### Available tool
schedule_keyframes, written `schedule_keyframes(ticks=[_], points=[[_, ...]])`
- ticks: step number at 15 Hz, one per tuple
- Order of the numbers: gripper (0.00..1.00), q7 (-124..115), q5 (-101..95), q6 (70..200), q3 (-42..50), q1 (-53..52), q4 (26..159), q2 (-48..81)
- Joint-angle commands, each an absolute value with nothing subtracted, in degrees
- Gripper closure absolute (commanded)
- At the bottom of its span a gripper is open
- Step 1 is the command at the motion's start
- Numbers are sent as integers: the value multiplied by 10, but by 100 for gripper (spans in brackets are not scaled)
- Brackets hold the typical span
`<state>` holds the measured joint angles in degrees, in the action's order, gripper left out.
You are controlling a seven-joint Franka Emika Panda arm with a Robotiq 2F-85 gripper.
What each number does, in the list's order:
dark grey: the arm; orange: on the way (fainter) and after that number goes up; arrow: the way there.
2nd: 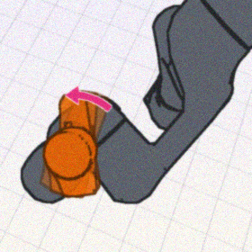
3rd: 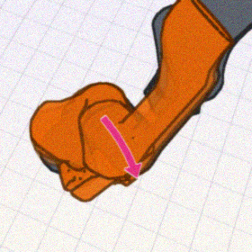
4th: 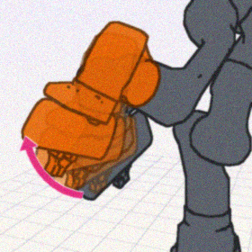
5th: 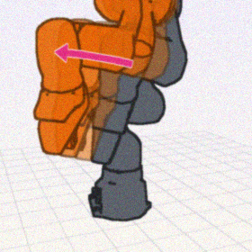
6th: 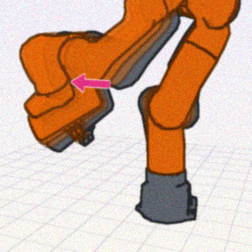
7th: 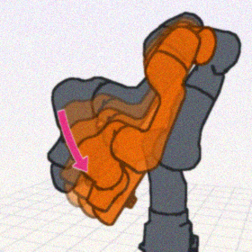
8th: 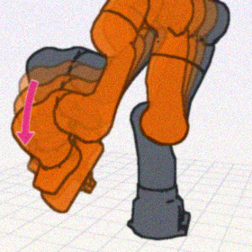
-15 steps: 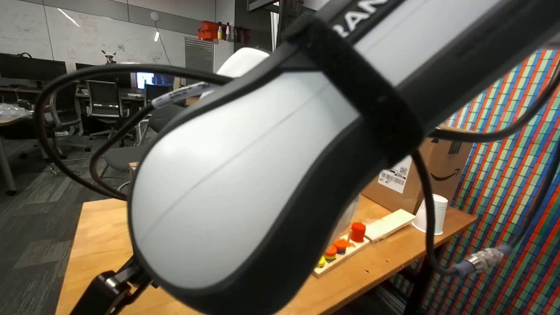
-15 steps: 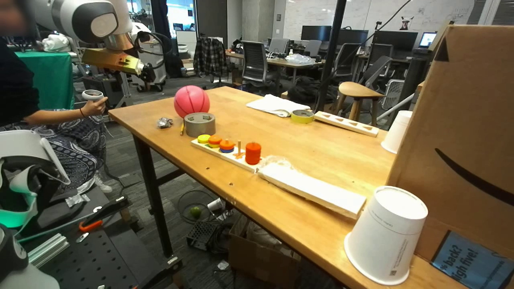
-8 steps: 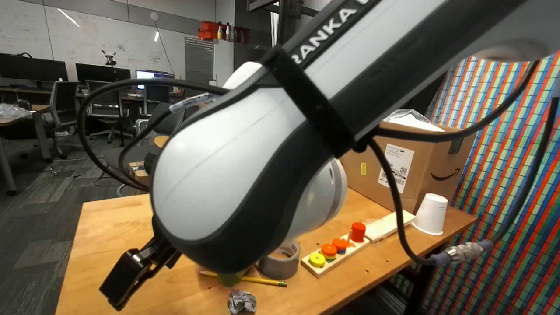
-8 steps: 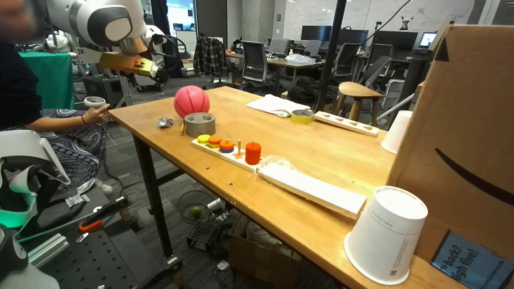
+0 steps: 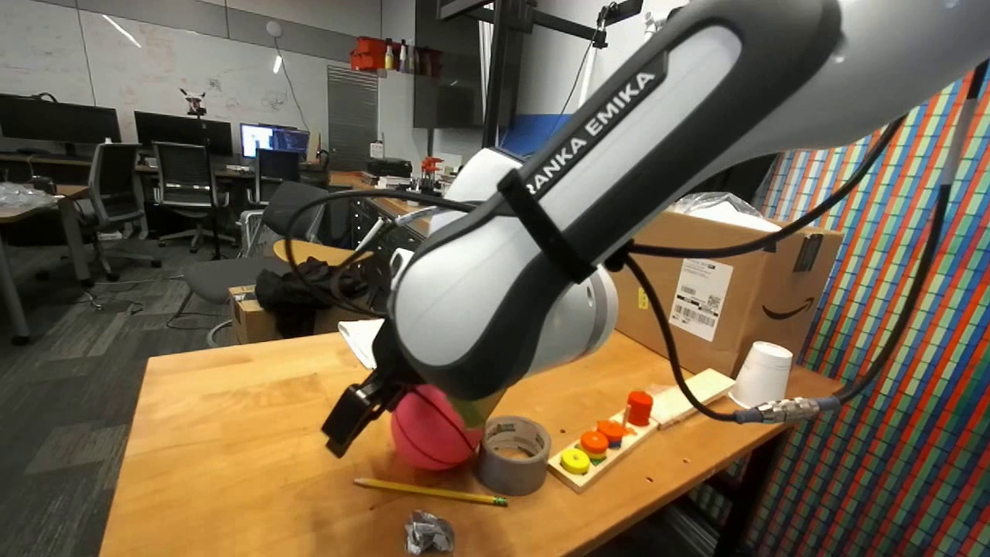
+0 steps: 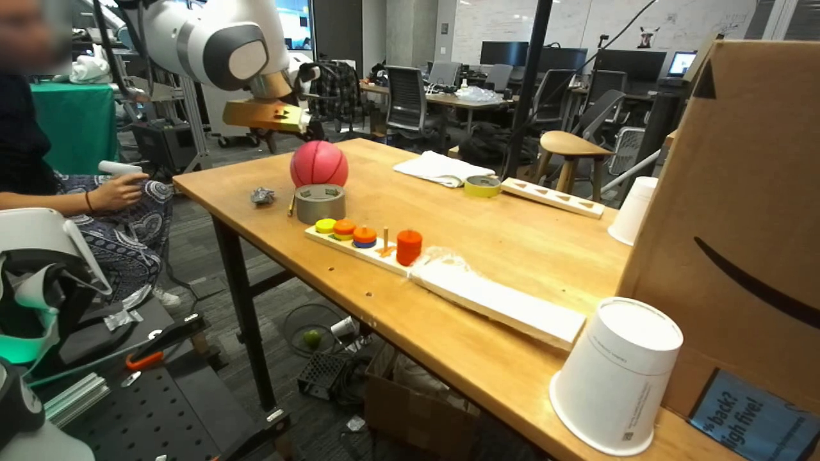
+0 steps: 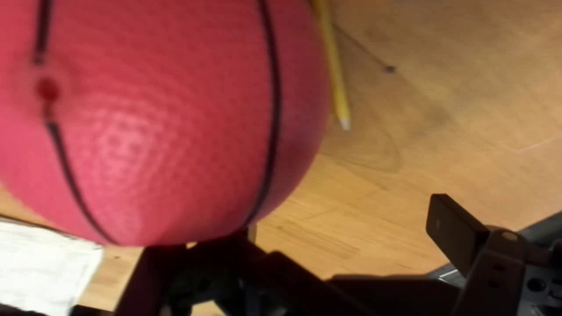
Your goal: Push the basketball to the right
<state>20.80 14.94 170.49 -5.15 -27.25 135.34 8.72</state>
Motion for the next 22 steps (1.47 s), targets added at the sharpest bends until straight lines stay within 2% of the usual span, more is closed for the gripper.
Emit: schedule_keyframes(ticks=[1, 2, 6, 9, 14, 22], points=[[0, 163, 6, 1724, -27, -173, 1386, 54], [0, 164, -20, 1733, 33, -199, 1386, 50], [0, 121, -230, 1758, 179, -188, 1379, 9], [0, 69, -379, 1779, 243, -168, 1368, -37], [0, -96, -627, 1766, 187, -72, 1425, -163], [0, -309, -715, 1663, 75, -66, 1621, -258]])
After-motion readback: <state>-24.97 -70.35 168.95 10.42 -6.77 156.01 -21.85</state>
